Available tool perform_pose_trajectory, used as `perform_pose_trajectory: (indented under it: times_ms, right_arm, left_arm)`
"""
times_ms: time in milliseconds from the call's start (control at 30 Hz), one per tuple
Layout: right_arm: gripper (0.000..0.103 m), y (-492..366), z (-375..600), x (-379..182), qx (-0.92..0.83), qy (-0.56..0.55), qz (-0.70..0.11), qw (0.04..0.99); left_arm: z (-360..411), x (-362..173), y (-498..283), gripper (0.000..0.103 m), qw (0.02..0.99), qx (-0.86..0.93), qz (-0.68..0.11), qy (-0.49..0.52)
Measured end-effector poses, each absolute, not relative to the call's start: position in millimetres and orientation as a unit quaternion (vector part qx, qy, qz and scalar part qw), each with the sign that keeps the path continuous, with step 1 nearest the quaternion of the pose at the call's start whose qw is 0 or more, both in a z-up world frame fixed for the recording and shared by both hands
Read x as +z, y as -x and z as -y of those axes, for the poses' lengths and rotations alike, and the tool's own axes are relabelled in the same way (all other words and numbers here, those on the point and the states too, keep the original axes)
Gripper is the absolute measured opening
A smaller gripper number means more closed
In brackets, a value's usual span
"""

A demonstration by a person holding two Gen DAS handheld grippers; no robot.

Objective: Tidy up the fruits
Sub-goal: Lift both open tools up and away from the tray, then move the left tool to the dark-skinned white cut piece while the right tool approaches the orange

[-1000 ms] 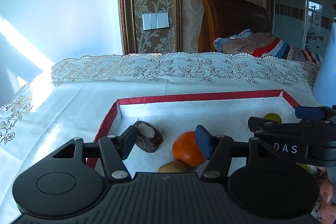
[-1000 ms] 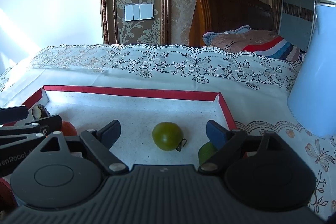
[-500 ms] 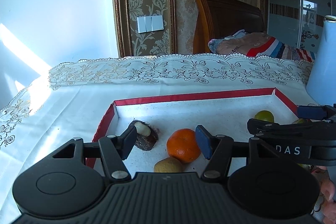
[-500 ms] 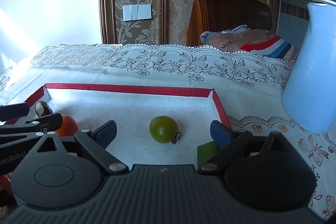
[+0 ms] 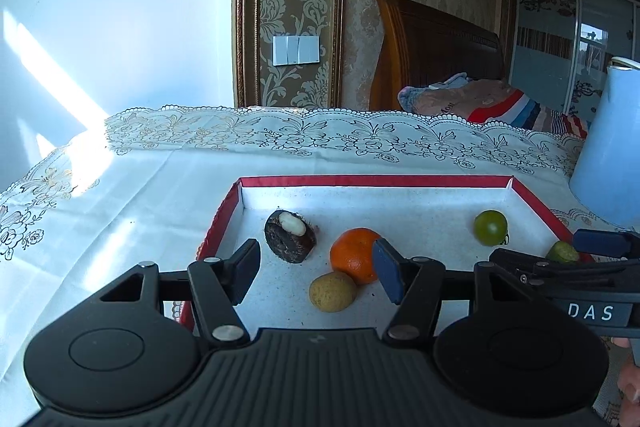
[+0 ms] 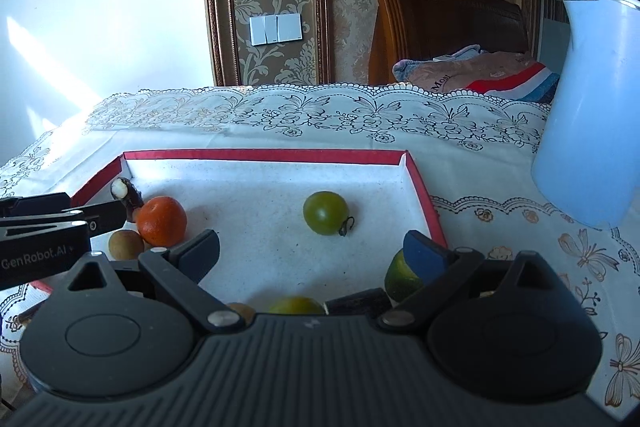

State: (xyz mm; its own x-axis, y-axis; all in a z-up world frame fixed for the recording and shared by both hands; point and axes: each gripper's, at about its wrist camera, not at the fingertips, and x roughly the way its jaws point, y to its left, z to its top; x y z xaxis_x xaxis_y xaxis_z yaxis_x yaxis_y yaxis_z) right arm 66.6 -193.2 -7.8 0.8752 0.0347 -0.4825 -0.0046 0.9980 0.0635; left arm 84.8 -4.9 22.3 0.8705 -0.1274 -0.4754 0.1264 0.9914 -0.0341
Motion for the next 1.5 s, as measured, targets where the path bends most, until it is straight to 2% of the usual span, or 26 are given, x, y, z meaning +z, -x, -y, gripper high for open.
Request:
perform_pose_trajectory:
  times_ms: [33,100,633,1500]
  right_arm:
    - [0.099,-61.9,193.0,-7.1,0.014,-0.033,-0.248,0.968]
    - [0.099,-52.4,192.0,-6.8,0.021,-0.037,-0.245,0.969]
    - [0.102,-6.7,172.9,-23.3,0.064,-0.016,-0.255,0.965]
    - [0.103,-8.4,139.1,-32.5,0.088,0.015,-0.290,0.953]
  left_arm:
    - [2.6,22.8,-81.6,0.068,0.967,-0.065,-0.245,0.006]
    - [-1.2,23.7,-76.4,0.070,0.968,-0.063,-0.241,0.011]
    - [-33.8,15.5,-27.1,0.071,0.972,-0.053,-0.229,0.008]
    - [-53.0,15.3,-32.5,0.072,0.967,-0.031,-0.248,0.046]
